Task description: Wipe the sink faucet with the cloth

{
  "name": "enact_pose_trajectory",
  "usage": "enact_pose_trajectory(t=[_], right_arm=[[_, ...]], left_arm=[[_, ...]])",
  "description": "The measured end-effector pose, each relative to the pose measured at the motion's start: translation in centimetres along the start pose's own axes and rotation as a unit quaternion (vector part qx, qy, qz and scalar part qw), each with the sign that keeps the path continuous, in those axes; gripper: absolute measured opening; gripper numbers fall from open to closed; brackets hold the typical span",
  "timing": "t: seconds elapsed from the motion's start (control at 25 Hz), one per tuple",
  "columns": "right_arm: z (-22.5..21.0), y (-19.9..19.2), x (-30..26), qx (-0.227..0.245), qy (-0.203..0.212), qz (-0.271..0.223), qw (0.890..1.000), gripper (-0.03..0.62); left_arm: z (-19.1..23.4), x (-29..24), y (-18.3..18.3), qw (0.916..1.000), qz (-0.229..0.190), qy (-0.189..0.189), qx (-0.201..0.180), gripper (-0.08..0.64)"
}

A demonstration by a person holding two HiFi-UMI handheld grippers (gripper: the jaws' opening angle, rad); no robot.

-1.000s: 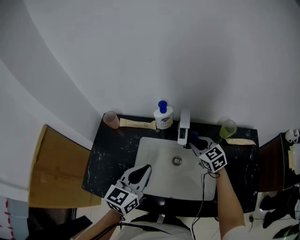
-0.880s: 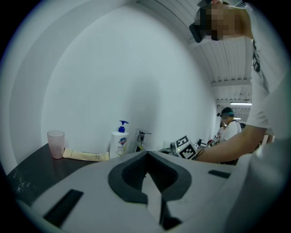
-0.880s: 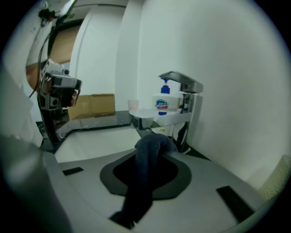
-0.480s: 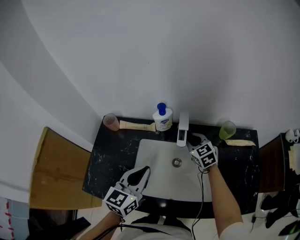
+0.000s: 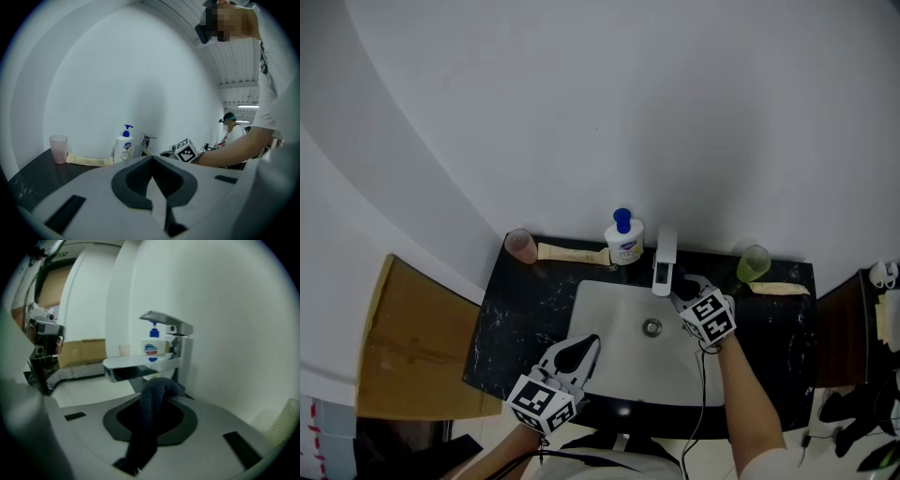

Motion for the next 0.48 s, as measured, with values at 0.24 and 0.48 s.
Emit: enact_pose_trajectory(t=[0.24,0.48], right_arm=[[4.3,1.1,-3.1,0.049,0.077,0.009,0.996,0.066],[-2.9,-0.2,-0.2,-0.035,-0.081,-0.013,0.996,0.066]], left_arm=[[0.5,0.3,0.1,1.0,0.001,0.009,-0.002,0.002],[0.7,0.3,0.1,0.9999,0.001,0.01,-0.002,0.002]])
Point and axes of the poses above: the fingertips, and each gripper's own axes: x backward along the fingers, z to its left, y out of its top, the point moved 6 cm from there along x, backward along the fingers, and after that the axes turned 5 degrees about -z, right-handed, at the moved point
